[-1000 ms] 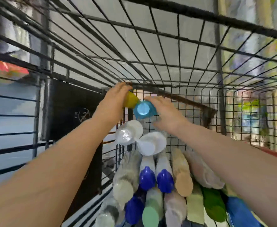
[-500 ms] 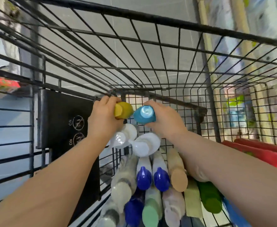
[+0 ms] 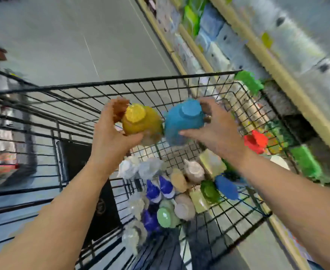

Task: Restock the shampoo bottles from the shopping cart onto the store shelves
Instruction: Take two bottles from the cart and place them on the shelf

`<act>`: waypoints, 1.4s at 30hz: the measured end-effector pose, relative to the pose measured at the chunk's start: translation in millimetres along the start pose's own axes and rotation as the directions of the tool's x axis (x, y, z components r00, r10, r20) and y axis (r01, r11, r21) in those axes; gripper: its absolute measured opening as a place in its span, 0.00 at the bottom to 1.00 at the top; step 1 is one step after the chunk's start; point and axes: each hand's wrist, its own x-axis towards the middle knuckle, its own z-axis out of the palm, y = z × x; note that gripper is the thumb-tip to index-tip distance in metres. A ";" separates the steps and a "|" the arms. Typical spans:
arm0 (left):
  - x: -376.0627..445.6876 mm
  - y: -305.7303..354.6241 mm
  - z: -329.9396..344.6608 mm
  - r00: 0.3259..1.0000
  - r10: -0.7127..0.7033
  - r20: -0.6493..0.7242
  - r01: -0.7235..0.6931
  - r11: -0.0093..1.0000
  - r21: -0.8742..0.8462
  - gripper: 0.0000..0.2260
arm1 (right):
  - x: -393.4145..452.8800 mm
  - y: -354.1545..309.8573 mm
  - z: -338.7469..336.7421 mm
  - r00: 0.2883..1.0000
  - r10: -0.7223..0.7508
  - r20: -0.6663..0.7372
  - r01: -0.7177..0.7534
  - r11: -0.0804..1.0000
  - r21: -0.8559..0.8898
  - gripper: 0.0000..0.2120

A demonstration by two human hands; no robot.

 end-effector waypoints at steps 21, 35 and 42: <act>-294.4 263.3 224.4 0.733 0.075 0.676 0.389 0.770 -0.506 0.03 | -418.9 40.0 -267.7 0.792 0.358 -0.494 0.157 0.664 0.731 0.09; -506.9 330.5 370.3 0.029 -0.098 0.995 0.517 0.853 0.069 0.12 | -659.3 130.3 -335.7 0.291 0.790 -0.540 0.196 0.504 0.841 0.12; -576.7 365.1 432.3 -0.133 -0.084 0.988 0.405 0.905 0.132 0.11 | -731.1 152.5 -368.8 0.133 0.876 -0.463 0.223 0.429 0.876 0.17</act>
